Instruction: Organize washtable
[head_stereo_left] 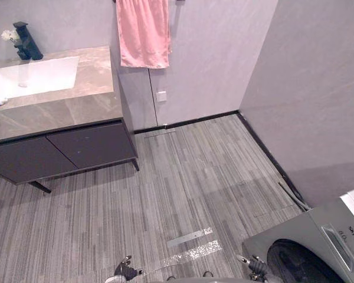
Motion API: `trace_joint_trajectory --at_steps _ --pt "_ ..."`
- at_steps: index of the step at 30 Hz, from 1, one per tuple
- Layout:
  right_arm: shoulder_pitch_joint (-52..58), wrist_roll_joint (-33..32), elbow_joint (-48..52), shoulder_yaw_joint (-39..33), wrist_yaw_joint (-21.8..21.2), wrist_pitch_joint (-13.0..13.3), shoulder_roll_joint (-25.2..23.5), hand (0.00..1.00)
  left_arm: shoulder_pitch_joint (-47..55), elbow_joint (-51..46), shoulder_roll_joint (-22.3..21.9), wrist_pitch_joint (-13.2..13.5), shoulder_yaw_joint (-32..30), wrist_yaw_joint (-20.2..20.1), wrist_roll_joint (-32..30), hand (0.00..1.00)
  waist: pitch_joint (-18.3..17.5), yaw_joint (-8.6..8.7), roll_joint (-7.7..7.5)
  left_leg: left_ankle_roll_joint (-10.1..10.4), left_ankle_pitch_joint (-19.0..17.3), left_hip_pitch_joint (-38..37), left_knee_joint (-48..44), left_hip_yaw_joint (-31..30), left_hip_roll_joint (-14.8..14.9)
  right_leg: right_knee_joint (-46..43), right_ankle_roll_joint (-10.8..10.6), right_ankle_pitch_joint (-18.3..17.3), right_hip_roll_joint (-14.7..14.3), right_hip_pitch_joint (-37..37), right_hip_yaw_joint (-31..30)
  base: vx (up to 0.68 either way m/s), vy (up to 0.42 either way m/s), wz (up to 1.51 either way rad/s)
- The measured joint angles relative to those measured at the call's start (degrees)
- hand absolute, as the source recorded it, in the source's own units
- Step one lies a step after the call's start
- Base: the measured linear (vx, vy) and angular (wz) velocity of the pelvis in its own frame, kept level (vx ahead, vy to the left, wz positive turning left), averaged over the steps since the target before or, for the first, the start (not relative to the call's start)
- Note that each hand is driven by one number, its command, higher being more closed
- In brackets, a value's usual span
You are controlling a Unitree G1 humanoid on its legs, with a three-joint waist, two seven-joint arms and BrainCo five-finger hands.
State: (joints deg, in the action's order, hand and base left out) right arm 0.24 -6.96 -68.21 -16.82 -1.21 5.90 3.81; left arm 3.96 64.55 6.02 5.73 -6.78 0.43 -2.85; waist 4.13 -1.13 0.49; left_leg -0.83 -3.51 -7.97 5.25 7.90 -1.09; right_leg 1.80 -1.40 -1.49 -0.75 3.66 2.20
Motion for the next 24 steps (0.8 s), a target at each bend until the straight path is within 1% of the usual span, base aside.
trace_joint_trajectory --at_steps 12,17,20,22,23,24 --pt "1.32 -0.07 -0.11 -1.57 -0.27 -0.23 -0.15 0.0 -0.52 0.15 -0.46 0.39 -0.51 -0.15 -0.01 0.0 0.01 0.01 0.01 0.01 -0.01 -0.45 -0.15 -0.34 -0.05 -0.1 0.0 0.0 0.14 0.61 0.4 0.0 0.0 0.01" --pt "1.52 -0.16 -0.17 -1.9 -0.29 -0.6 -0.17 0.0 -0.42 0.22 -1.19 0.39 -2.82 0.24 0.1 0.0 0.09 -0.14 -0.03 -0.02 0.0 0.79 -0.24 -0.5 -0.08 -0.59 -0.01 -0.02 0.18 -0.47 0.36 0.0 0.0 0.0" --pt "1.27 -0.27 -0.17 -1.9 -0.28 -0.86 -0.16 0.0 -0.6 -0.05 -1.29 0.58 -2.92 0.93 1.21 0.0 0.14 -1.31 -0.12 -0.25 0.13 2.71 -0.28 0.11 -0.18 -1.49 -0.02 -0.05 0.27 -3.01 -0.25 0.0 -0.004 -0.08" --pt "0.25 -0.57 -0.16 -2.13 -0.26 -1.01 -0.13 0.0 -0.71 -1.23 -1.29 0.95 -2.91 1.01 1.25 0.0 1.32 -1.35 -0.47 -0.65 -0.51 3.87 -1.31 0.23 -0.63 -4.15 -0.59 -1.66 0.93 -5.05 -0.32 0.02 0.017 0.03" --pt "-0.25 -1.0 -0.11 -2.7 -0.25 -1.02 -0.13 0.0 -0.93 -1.44 -1.3 1.01 -2.9 1.02 1.27 0.0 1.89 -1.38 -0.52 -1.45 -1.21 4.48 -2.13 0.26 -0.78 -6.17 -0.67 -2.72 1.15 -5.97 -0.3 0.02 0.042 0.08" --pt "-1.21 -1.6 0.03 -2.91 -0.22 -1.01 -0.09 0.0 -1.55 -1.64 -1.24 1.01 -2.88 1.08 1.64 0.0 3.07 -1.33 -0.87 -2.39 -2.78 5.46 -4.33 0.45 -1.35 -11.36 -1.54 -5.73 2.11 -8.19 -0.22 0.02 0.056 0.09"
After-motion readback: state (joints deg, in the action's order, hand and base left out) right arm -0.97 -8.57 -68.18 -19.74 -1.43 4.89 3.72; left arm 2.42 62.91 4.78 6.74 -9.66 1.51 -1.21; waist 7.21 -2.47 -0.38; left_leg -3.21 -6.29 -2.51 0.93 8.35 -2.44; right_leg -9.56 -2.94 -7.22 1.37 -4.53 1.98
